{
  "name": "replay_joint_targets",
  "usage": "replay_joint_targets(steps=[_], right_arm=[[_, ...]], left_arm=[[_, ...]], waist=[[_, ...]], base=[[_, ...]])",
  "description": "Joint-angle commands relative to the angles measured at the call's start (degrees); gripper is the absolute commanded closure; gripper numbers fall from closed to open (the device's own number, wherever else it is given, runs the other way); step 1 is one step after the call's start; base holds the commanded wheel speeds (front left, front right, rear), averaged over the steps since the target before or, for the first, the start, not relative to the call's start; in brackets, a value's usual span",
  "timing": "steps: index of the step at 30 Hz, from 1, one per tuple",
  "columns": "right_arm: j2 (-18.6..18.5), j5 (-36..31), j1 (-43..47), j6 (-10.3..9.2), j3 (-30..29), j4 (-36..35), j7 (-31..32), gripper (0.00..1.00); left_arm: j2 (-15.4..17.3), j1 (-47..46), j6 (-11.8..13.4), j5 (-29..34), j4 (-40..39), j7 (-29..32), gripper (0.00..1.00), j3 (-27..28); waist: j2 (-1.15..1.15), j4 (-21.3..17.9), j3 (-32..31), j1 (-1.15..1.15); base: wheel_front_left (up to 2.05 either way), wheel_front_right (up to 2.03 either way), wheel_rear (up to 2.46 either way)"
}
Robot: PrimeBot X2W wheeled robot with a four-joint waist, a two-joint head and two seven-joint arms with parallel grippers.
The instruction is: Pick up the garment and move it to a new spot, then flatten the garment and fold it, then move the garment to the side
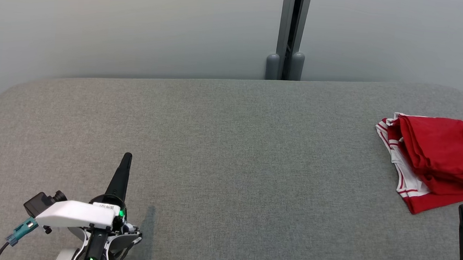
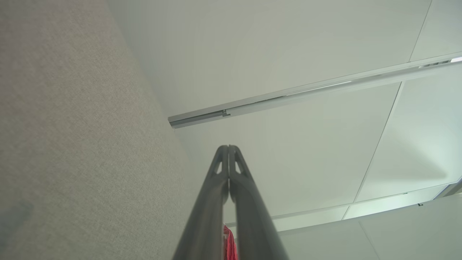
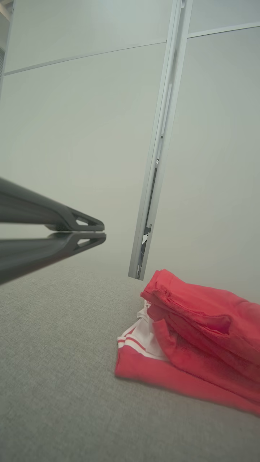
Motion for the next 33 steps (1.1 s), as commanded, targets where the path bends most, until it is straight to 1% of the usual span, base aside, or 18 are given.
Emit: replay_joint_targets(steps=[1, 22, 33], right_arm=[[-0.55, 1.59, 0.37, 0.01, -0.42, -0.46, 0.6, 1.0], [-0.62, 10.12, 1.16, 0.0, -2.42, -1.36, 2.95, 1.0], [-0.63, 10.17, 1.14, 0.0, -2.4, -1.36, 2.91, 1.0]], left_arm=[[0.33, -1.25, -0.34, -1.38, -0.1, 0.38, 1.0, 0.3], [0.28, -2.52, -0.34, -8.31, 0.56, 2.07, 1.0, 0.51], [0.21, -2.47, -0.34, -8.03, 0.55, 2.11, 1.0, 0.57]], waist=[[0.0, -0.11, -0.01, 0.0], [0.0, -1.37, -0.17, 0.0], [0.0, -1.42, -0.18, 0.0]], base=[[0.0, 0.0, 0.0], [0.0, 0.0, 0.0], [0.0, 0.0, 0.0]])
